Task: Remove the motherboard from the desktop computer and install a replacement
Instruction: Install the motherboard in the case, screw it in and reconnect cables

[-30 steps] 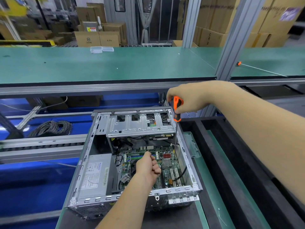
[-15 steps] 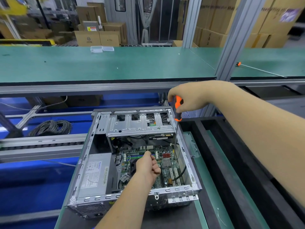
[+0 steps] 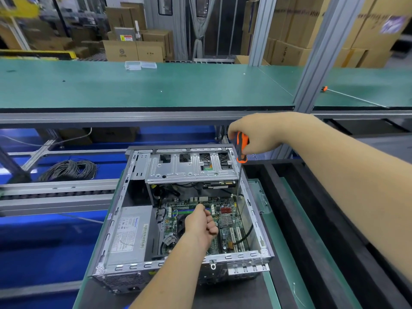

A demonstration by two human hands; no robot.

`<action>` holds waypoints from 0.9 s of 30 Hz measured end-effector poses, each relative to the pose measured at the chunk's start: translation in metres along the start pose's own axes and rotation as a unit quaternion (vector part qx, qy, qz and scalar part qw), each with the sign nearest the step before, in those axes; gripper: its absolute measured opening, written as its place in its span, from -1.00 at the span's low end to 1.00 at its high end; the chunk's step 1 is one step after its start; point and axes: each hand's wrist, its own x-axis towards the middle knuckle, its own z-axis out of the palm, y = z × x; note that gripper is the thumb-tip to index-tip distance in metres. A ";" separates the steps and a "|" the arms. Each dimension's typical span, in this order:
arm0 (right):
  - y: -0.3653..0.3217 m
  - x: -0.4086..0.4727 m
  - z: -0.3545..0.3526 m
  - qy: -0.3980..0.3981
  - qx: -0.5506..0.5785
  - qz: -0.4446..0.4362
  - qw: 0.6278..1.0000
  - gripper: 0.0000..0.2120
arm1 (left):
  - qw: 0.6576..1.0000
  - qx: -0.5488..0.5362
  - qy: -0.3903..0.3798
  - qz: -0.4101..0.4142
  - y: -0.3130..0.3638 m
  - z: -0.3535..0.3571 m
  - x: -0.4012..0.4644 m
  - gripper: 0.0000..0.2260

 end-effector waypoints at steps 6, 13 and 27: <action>0.000 0.004 0.006 0.032 0.031 -0.022 0.999 -0.81 | 1.000 0.006 0.000 -0.005 0.001 0.001 -0.002 -0.72; 0.003 0.009 0.013 0.093 0.039 -0.027 0.995 -0.85 | 1.000 0.002 0.026 0.009 0.003 0.001 -0.005 -0.71; 0.020 -0.013 -0.031 0.220 0.108 0.005 0.969 -0.78 | 0.996 0.035 0.075 0.041 0.002 0.001 0.001 -0.76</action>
